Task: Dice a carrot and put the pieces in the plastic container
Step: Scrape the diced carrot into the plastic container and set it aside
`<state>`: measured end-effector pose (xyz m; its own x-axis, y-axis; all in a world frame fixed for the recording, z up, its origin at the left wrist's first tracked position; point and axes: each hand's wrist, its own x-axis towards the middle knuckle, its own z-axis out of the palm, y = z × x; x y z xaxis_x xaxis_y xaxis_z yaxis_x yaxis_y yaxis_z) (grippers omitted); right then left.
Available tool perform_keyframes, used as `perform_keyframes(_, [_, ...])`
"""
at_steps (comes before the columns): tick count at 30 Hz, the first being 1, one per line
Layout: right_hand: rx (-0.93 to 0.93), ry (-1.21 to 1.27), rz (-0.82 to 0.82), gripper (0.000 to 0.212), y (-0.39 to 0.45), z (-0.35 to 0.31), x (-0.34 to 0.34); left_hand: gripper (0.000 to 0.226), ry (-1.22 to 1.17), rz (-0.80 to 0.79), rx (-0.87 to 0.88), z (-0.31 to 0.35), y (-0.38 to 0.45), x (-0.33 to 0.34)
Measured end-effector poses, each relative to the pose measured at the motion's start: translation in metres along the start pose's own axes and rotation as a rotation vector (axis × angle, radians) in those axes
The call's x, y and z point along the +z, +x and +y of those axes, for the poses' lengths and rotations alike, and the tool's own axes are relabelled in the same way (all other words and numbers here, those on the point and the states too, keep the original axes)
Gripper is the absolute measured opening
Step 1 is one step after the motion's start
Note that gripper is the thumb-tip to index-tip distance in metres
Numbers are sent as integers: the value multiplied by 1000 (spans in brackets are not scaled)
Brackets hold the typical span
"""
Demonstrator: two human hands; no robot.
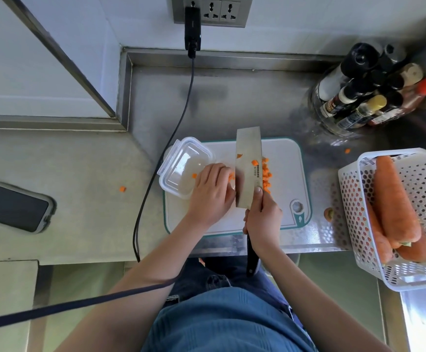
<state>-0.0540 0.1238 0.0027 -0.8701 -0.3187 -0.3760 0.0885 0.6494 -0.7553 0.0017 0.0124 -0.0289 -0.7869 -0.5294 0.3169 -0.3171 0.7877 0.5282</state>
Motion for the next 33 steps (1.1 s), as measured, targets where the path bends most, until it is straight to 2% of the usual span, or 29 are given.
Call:
perform_keyframes(2, [-15,-19,-5,38,0,1,0,33,-37,-7,6,0,-1,-1])
perform_keyframes(5, [-53,-57,-10,39,-1,4,2,51,14,-106,108,-2,-1,-2])
perform_keyframes(12, [-75,-97,-60,39,-1,5,2,51,133,-251,304,-1,2,-3])
perform_keyframes(19, [-90,-96,-35,38,0,8,3,40,82,-152,177,-13,-17,-6])
perform_keyframes(22, [-96,-85,-40,44,0,8,3,34,62,-88,93,-12,-16,-11])
perform_keyframes(25, [-96,-85,-47,51,0,9,2,44,75,-104,-33,-10,-5,-11])
perform_keyframes(29, [-101,-91,-54,41,0,9,2,56,142,-252,36,-9,7,-8])
perform_keyframes(33, [-100,-85,-40,41,-1,10,3,46,130,-224,123,-12,-7,-12])
